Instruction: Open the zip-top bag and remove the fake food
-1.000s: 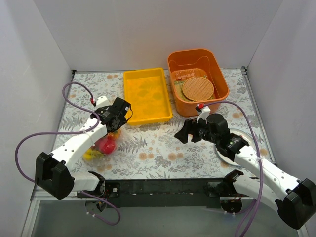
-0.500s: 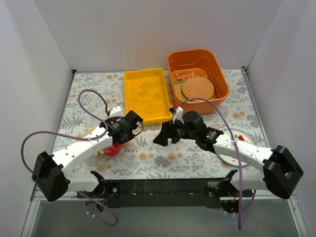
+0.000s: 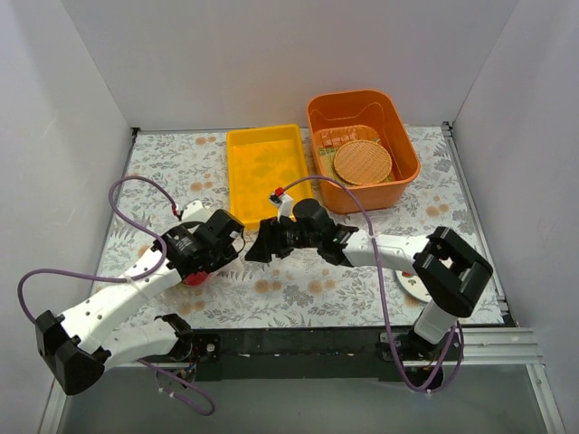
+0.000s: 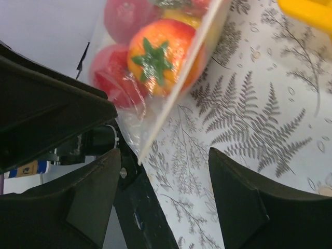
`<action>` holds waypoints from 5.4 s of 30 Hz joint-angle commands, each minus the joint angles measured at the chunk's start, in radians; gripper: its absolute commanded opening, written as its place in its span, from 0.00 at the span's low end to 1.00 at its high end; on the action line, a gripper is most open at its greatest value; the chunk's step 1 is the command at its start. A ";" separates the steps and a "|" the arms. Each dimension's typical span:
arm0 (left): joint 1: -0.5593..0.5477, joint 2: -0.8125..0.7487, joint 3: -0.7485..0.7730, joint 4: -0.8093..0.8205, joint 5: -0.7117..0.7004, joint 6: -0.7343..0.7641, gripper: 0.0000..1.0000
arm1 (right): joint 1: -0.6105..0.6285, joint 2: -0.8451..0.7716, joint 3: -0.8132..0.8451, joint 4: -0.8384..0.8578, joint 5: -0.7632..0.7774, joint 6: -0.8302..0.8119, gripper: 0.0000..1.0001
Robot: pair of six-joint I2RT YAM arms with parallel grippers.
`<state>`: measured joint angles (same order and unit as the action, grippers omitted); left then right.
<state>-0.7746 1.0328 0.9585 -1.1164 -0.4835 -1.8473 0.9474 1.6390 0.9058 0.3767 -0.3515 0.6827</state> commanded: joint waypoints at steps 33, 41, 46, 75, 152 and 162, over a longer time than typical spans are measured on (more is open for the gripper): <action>0.406 0.119 0.292 0.282 0.043 0.430 0.49 | 0.085 -0.048 0.435 -0.639 0.146 -0.366 0.01; 0.419 0.174 0.339 0.372 0.187 0.433 0.49 | 0.085 -0.182 0.449 -0.800 0.247 -0.554 0.01; 0.420 0.210 0.365 0.388 0.221 0.416 0.49 | 0.108 -0.202 0.504 -0.903 0.325 -0.644 0.01; 0.462 0.383 0.468 0.230 0.241 0.293 0.52 | 0.301 -0.199 0.654 -0.990 0.694 -0.785 0.01; 0.268 0.185 0.407 0.125 0.273 0.257 0.00 | 0.220 0.070 0.759 -0.805 0.549 -0.594 0.08; 0.276 0.133 0.442 0.240 0.230 0.422 0.62 | 0.218 -0.070 0.654 -0.823 0.473 -0.664 0.01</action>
<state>-0.4999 1.2423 1.3678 -0.9768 -0.2211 -1.5261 1.1671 1.6665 1.5948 -0.4683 0.1825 0.0586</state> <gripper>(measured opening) 0.483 0.031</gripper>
